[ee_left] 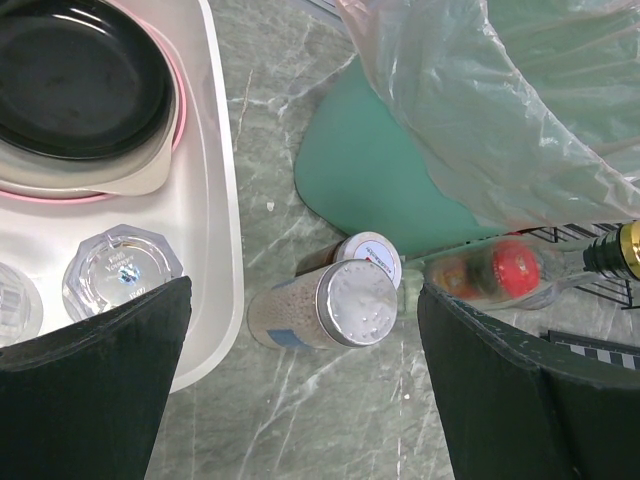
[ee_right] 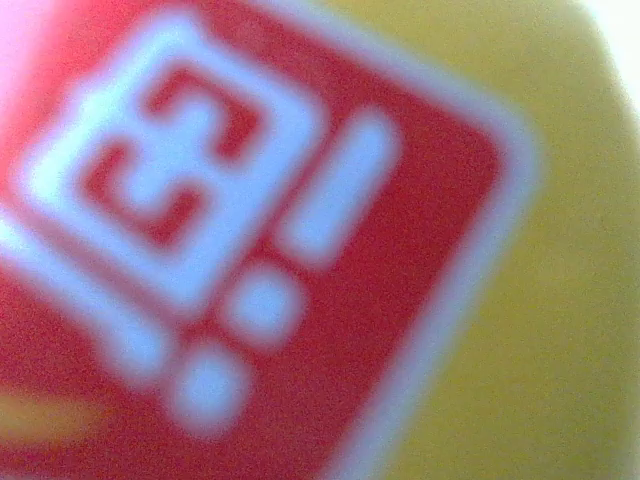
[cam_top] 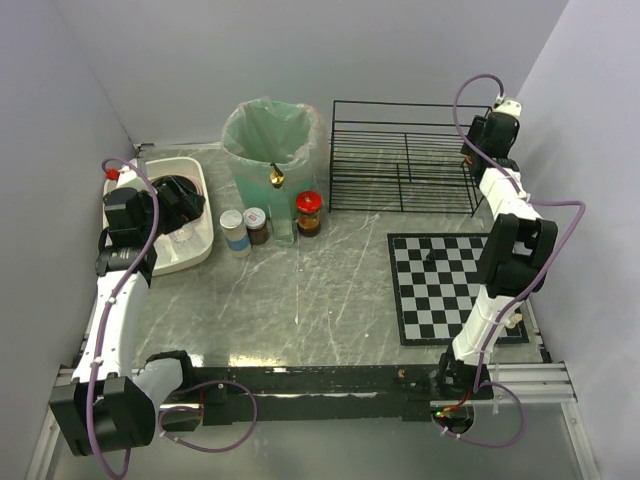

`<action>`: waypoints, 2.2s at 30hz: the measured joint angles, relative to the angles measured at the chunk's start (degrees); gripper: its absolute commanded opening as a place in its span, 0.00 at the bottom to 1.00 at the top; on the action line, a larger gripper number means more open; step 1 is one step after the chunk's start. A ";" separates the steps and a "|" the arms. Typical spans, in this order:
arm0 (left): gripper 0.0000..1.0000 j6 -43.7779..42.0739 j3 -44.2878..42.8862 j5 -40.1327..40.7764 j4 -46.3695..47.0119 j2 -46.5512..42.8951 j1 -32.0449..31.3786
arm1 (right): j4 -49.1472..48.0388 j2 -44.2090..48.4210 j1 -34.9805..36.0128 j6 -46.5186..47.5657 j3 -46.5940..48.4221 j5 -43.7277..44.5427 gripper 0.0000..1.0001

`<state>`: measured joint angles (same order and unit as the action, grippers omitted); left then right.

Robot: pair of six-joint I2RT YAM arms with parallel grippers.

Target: Clear the kitchen counter

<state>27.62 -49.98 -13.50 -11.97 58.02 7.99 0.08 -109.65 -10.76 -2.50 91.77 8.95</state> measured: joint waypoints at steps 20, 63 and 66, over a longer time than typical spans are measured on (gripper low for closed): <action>0.99 -0.17 0.00 -0.22 0.00 0.74 0.00 | -2.91 -1.40 0.11 -1.01 1.70 -2.32 0.87; 0.99 -0.15 0.00 -0.83 0.00 0.63 0.00 | 5.07 32.02 27.76 -12.09 -26.05 -1.09 1.00; 0.99 -0.17 0.00 -0.83 0.00 0.63 0.00 | 1.55 32.39 31.10 -11.32 -30.08 -5.29 1.00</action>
<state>27.44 -49.98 -14.33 -11.97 58.65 7.99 1.63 -77.25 20.34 -13.82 61.69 3.66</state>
